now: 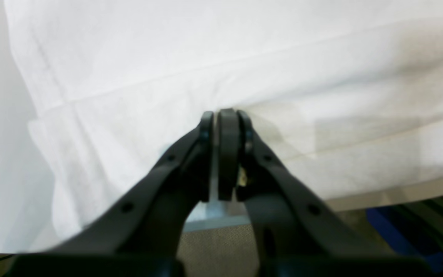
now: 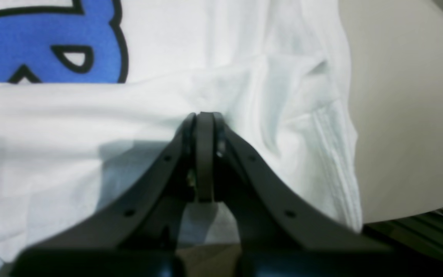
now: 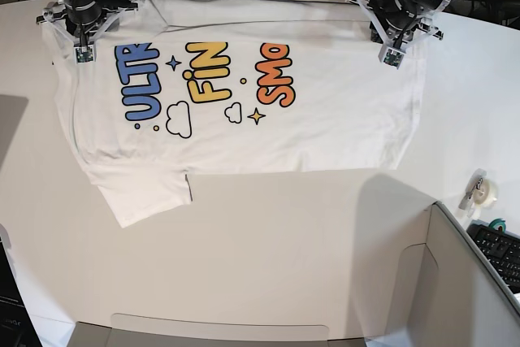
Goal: Layout the t-shirt on the table in an organized manner, then fold the t-shirt properly
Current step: 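Pull the folded edge with both grippers away from the hem to straighten, then release and move both grippers to the opposite edge of the shirt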
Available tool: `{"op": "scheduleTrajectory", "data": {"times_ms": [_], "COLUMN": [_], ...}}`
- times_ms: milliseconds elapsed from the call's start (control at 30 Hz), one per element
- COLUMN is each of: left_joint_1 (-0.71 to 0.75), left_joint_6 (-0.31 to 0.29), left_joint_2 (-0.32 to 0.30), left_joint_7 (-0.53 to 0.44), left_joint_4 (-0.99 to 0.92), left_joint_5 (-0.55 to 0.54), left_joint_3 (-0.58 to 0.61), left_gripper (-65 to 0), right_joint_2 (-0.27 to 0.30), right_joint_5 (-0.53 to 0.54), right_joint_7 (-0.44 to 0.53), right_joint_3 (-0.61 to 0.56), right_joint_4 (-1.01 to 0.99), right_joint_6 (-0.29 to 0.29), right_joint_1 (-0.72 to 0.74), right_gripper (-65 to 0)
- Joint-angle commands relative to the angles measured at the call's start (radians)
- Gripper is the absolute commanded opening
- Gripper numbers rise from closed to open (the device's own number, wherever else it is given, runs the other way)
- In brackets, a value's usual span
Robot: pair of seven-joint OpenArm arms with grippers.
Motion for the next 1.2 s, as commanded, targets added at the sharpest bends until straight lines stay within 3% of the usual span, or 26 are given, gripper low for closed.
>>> {"op": "scheduleTrajectory", "data": {"times_ms": [0,333,500,900,1167], "left_joint_1": [0.009,0.006,-0.011,-0.063,-0.131], "left_joint_6": [-0.003,-0.003,-0.003,-0.003,-0.003], "left_joint_2": [-0.006,-0.006,-0.006,0.006,0.002], "left_joint_7": [0.027,0.033,0.032,0.039,0.041], "left_joint_4": [0.007,0.067,0.067,0.067,0.084], "left_joint_5": [0.001,0.001,0.001,0.001,0.004], "left_joint_3": [-0.003,-0.004,-0.004,-0.072,-0.081], "left_gripper": [-62.6,-47.2,-47.2,-47.2,-47.2], "right_joint_2": [0.004,0.004,0.004,0.003,-0.022], "right_joint_5": [-0.004,-0.005,-0.005,-0.002,-0.001], "right_joint_7": [-0.019,-0.025,-0.022,-0.019,-0.024], "right_joint_3": [0.005,0.005,0.005,0.007,0.007], "right_joint_4": [0.009,0.04,0.043,0.056,0.061], "right_joint_6": [-0.002,-0.002,-0.002,-0.002,-0.002], "right_joint_1": [-0.005,0.006,0.006,0.05,0.165], "right_gripper": [-65.0,-64.3,-52.2,-52.0,-52.0]}}
